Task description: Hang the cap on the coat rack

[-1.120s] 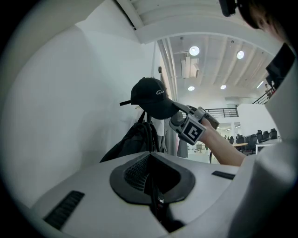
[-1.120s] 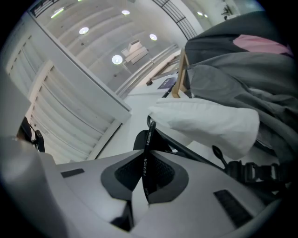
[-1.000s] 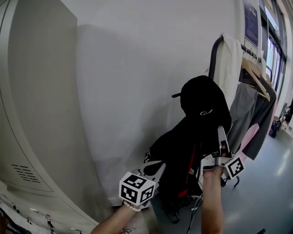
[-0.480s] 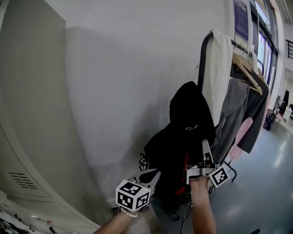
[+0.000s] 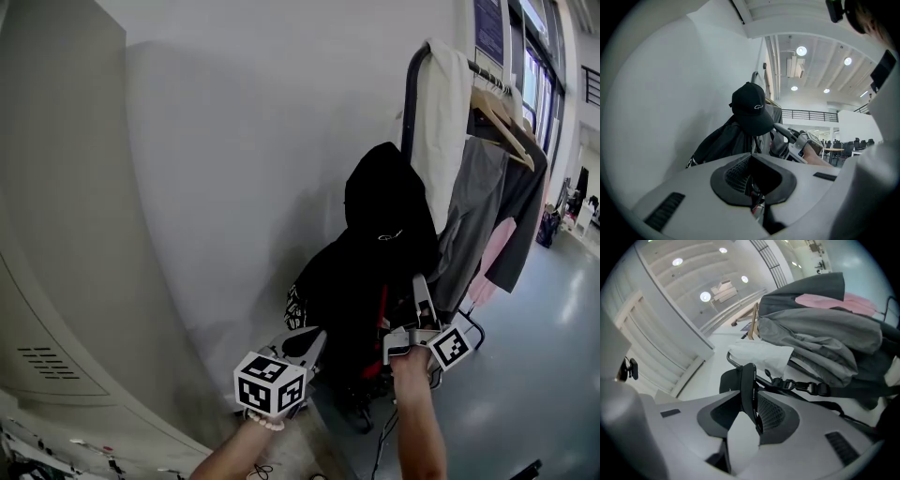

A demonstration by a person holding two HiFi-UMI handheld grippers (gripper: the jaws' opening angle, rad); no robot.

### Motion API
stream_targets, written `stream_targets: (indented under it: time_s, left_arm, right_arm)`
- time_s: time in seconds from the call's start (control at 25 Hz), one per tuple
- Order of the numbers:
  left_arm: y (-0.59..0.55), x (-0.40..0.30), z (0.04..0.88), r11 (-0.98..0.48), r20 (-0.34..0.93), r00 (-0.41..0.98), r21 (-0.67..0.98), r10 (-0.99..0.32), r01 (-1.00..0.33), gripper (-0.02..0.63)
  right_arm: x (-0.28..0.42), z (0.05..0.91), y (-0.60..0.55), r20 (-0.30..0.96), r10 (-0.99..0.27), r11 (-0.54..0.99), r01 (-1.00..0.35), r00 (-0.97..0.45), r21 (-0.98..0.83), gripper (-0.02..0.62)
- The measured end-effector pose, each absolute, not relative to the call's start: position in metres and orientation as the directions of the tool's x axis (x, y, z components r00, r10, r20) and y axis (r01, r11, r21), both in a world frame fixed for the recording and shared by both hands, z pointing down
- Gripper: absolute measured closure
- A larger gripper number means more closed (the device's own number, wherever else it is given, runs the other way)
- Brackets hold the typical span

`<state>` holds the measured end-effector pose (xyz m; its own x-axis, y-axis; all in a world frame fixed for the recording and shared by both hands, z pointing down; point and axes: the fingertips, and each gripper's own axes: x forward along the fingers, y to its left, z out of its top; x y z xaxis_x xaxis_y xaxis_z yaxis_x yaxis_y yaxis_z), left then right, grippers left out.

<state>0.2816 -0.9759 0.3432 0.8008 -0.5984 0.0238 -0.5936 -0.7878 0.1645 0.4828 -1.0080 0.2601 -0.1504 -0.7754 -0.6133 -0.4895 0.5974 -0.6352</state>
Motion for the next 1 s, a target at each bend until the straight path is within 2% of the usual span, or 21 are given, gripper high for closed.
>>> stream_targets:
  time_s: [0.08, 0.28, 0.48, 0.52, 0.56, 0.6, 0.8, 1.0]
  left_arm:
    - [-0.975, 0.285, 0.346, -0.791, 0.036, 0.803, 0.151, -0.596, -0.593, 0.603]
    - [-0.969, 0.291, 0.368, -0.799, 0.075, 0.815, 0.162, -0.574, -0.578, 0.603]
    - [-0.945, 0.289, 0.387, -0.823, 0.084, 0.840, 0.171, -0.535, -0.542, 0.603]
    - [-0.939, 0.286, 0.393, -0.829, 0.090, 0.846, 0.171, -0.525, -0.533, 0.603]
    - [-0.934, 0.281, 0.400, -0.831, 0.098, 0.849, 0.172, -0.520, -0.529, 0.603]
    - [-0.929, 0.275, 0.408, -0.829, 0.109, 0.847, 0.174, -0.520, -0.532, 0.603]
    - [-0.906, 0.243, 0.455, -0.797, 0.161, 0.830, 0.233, -0.534, -0.558, 0.603]
    - [-0.876, 0.223, 0.492, -0.783, 0.193, 0.834, 0.286, -0.518, -0.552, 0.603]
  right_arm:
    - [0.479, 0.271, -1.003, -0.564, -0.810, 0.547, -0.550, -0.158, -0.631, 0.483]
    - [0.457, 0.320, -0.980, -0.391, -0.905, 0.387, -0.711, -0.169, -0.587, 0.483]
    - [0.419, 0.379, -0.947, -0.189, -0.951, 0.308, -0.793, -0.244, -0.526, 0.485]
    - [0.410, 0.390, -0.936, -0.150, -0.953, 0.301, -0.797, -0.261, -0.523, 0.490]
    - [0.400, 0.399, -0.926, -0.115, -0.955, 0.294, -0.808, -0.275, -0.511, 0.585]
    - [0.390, 0.406, -0.916, -0.080, -0.956, 0.286, -0.826, -0.283, -0.485, 0.595]
    - [0.336, 0.442, -0.873, 0.062, -0.952, 0.259, -0.896, -0.300, -0.361, 0.594]
    - [0.305, 0.475, -0.840, 0.148, -0.943, 0.227, -0.900, -0.299, -0.371, 0.594]
